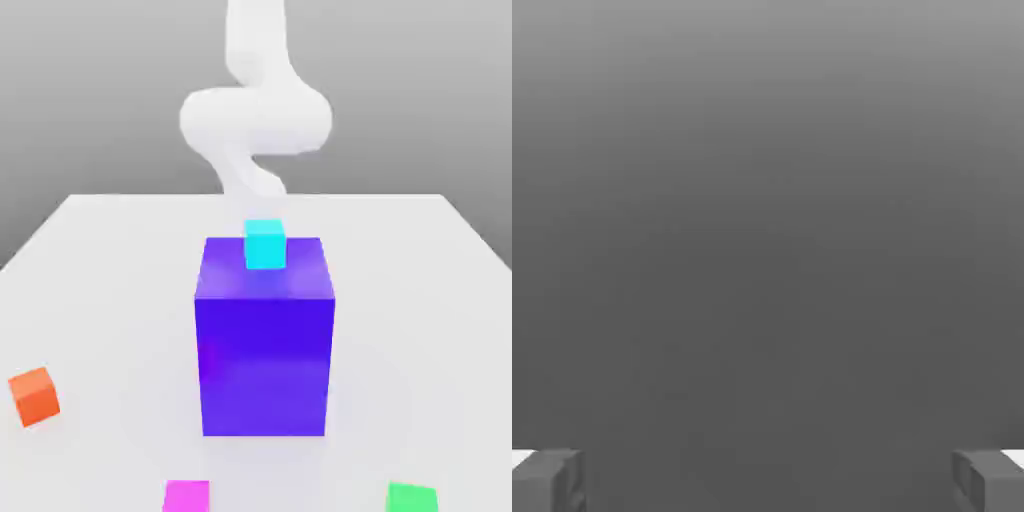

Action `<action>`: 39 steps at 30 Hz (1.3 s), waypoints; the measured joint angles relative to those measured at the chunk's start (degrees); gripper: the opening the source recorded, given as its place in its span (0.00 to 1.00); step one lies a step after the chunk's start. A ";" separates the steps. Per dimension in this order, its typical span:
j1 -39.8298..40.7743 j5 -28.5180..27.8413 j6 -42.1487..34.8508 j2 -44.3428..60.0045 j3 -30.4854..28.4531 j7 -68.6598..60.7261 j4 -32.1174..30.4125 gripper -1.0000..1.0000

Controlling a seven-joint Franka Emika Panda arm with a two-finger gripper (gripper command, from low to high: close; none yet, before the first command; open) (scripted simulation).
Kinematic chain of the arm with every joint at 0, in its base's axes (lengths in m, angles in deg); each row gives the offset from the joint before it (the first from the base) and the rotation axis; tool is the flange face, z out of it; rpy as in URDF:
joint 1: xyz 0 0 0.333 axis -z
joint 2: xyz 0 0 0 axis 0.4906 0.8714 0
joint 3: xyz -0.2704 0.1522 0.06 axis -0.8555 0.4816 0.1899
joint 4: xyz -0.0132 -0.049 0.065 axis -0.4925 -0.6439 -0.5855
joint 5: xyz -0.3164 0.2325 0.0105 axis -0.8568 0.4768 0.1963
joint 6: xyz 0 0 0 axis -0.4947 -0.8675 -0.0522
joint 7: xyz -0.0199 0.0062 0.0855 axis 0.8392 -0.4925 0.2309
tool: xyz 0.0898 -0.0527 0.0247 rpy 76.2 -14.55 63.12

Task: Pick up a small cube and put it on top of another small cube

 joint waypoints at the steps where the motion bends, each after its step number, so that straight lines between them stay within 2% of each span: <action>1: -0.82 1.08 0.56 2.27 -1.04 -1.07 -0.03 0.50; 10: -6.04 10.25 5.10 21.38 -7.98 -10.10 -0.22 0.50; 18: -6.82 16.09 9.37 37.87 -9.90 -16.46 -0.47 0.50; 24: -6.26 15.87 13.55 49.10 -10.43 -18.04 -0.98 0.50; 30: -6.71 10.87 18.53 58.85 -12.91 -16.30 -1.81 0.50; 34: -4.77 12.87 24.34 66.92 -10.72 -18.16 -0.40 0.50; 35: -3.99 13.44 25.19 68.85 -9.75 -18.82 0.07 0.00; 39: -3.98 13.43 25.14 68.84 -9.74 -18.81 0.08 0.00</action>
